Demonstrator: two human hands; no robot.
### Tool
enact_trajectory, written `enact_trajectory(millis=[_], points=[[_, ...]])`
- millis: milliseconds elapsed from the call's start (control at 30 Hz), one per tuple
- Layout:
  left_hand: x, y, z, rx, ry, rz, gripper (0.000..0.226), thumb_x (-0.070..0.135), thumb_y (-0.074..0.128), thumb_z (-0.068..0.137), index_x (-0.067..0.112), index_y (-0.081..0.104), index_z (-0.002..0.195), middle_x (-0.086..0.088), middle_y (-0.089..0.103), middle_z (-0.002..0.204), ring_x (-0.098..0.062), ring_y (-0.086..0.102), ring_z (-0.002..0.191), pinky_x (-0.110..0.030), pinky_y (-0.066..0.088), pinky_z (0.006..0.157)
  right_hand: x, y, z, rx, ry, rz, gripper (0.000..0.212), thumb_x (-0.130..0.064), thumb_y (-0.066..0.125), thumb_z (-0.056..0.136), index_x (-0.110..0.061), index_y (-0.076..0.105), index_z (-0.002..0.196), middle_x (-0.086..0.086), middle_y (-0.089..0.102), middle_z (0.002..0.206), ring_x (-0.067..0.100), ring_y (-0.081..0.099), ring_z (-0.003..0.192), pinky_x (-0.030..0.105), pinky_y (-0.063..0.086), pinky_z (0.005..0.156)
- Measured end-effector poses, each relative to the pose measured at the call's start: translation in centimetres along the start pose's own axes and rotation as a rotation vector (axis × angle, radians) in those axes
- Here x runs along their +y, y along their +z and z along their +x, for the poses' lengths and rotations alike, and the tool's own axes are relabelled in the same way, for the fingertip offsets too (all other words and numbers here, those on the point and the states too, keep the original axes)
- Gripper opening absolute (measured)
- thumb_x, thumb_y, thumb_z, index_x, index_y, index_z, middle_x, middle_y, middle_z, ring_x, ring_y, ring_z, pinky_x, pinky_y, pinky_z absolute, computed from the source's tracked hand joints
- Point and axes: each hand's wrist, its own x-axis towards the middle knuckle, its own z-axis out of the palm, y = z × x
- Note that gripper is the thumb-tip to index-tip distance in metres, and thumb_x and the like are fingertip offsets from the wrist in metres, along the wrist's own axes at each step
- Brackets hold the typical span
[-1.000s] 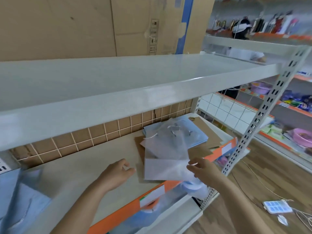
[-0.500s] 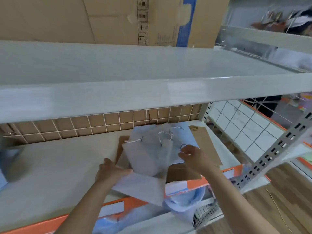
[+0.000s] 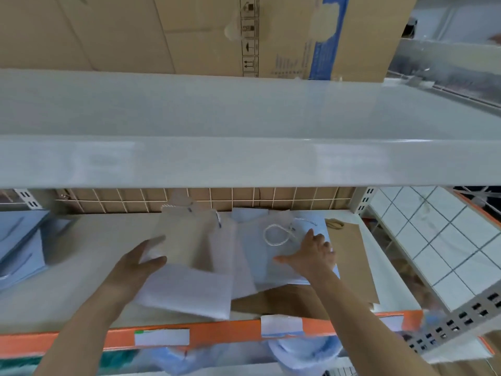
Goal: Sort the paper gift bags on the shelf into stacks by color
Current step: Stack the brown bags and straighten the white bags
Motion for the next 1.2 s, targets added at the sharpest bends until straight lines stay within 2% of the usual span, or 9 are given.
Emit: enact_trajectory(millis=[100, 233, 300, 467, 533, 700, 867, 1000, 1200], points=[[-1.0, -0.1, 0.1, 0.052, -0.033, 0.026, 0.044, 0.011, 0.057, 0.094, 0.028, 0.051, 0.134, -0.006, 0.049, 0.129, -0.027, 0.046, 0.122, -0.035, 0.035, 0.097, -0.4, -0.7, 0.6, -0.094, 0.051, 0.101, 0.102, -0.059, 0.075, 0.066, -0.009, 0.025, 0.139, 0.005, 0.054, 0.127, 0.028, 0.051, 0.121, 0.038, 0.036, 0.101], [-2.3, -0.4, -0.3, 0.142, -0.033, -0.056, 0.032, 0.013, 0.057, 0.094, 0.03, 0.055, 0.121, -0.012, 0.051, 0.122, -0.025, 0.049, 0.103, -0.033, 0.034, 0.085, -0.4, -1.0, 0.6, -0.078, 0.016, 0.258, 0.032, -0.023, 0.062, 0.08, -0.012, 0.054, 0.109, 0.001, 0.058, 0.089, 0.026, 0.057, 0.088, 0.033, 0.049, 0.081], [-2.6, -0.8, -0.2, 0.193, -0.036, -0.091, 0.029, 0.015, 0.056, 0.094, 0.033, 0.055, 0.118, -0.01, 0.05, 0.119, -0.023, 0.048, 0.099, -0.034, 0.034, 0.084, -0.4, -1.1, 0.4, -0.041, -0.019, 0.298, 0.018, -0.016, 0.05, 0.084, -0.017, 0.056, 0.101, 0.003, 0.058, 0.089, 0.026, 0.054, 0.083, 0.032, 0.047, 0.075], [-2.8, -2.3, -0.6, 0.317, -0.01, -0.246, 0.036, 0.009, 0.051, 0.09, 0.042, 0.06, 0.099, -0.002, 0.059, 0.104, -0.013, 0.05, 0.089, -0.031, 0.038, 0.072, -1.0, -1.3, -0.6, 0.037, -0.127, 0.303, 0.031, -0.009, 0.044, 0.085, -0.029, 0.045, 0.109, 0.001, 0.059, 0.077, 0.024, 0.055, 0.071, 0.027, 0.041, 0.058], [-3.2, -3.3, -1.0, 0.335, 0.012, -0.295, 0.04, 0.005, 0.051, 0.088, 0.044, 0.061, 0.093, -0.001, 0.059, 0.104, -0.008, 0.051, 0.087, -0.025, 0.039, 0.071, -1.6, -1.3, -1.3, 0.039, -0.11, 0.427, 0.039, -0.006, 0.044, 0.081, -0.034, 0.042, 0.108, 0.002, 0.063, 0.07, 0.025, 0.064, 0.062, 0.03, 0.051, 0.062], [-5.3, -7.1, -2.2, 0.355, 0.025, -0.419, 0.044, 0.004, 0.051, 0.086, 0.045, 0.063, 0.095, 0.003, 0.06, 0.109, -0.017, 0.053, 0.1, -0.032, 0.04, 0.081, -4.1, -1.5, -3.8, 0.072, 0.006, 0.951, 0.022, -0.004, 0.048, 0.082, -0.018, 0.057, 0.096, 0.007, 0.066, 0.074, 0.024, 0.064, 0.048, 0.034, 0.056, 0.058], [-8.1, -12.2, -3.9, 0.356, 0.02, -0.493, 0.046, 0.004, 0.05, 0.087, 0.046, 0.063, 0.101, 0.0, 0.061, 0.115, -0.018, 0.056, 0.095, -0.032, 0.044, 0.076, -8.1, 0.2, -8.0, 0.014, 0.015, 1.227, 0.018, 0.003, 0.053, 0.081, -0.014, 0.056, 0.087, 0.009, 0.062, 0.069, 0.021, 0.051, 0.039, 0.022, 0.044, 0.041], [-10.8, -17.6, -5.8, 0.359, 0.026, -0.498, 0.045, 0.004, 0.05, 0.087, 0.043, 0.064, 0.107, -0.002, 0.058, 0.124, -0.029, 0.053, 0.112, -0.046, 0.043, 0.094, -12.8, 1.3, -11.9, -0.032, 0.014, 1.351, 0.022, 0.007, 0.052, 0.083, -0.015, 0.052, 0.076, 0.009, 0.056, 0.064, 0.016, 0.047, 0.039, 0.018, 0.038, 0.034], [-14.9, -27.1, -8.7, 0.344, 0.037, -0.477, 0.047, 0.008, 0.05, 0.089, 0.047, 0.063, 0.11, 0.011, 0.067, 0.105, -0.011, 0.063, 0.085, -0.026, 0.048, 0.061, -21.3, 4.4, -18.4, -0.082, -0.006, 1.327, 0.017, 0.0, 0.054, 0.084, -0.017, 0.054, 0.087, 0.006, 0.059, 0.064, 0.013, 0.046, 0.03, 0.022, 0.041, 0.039]])
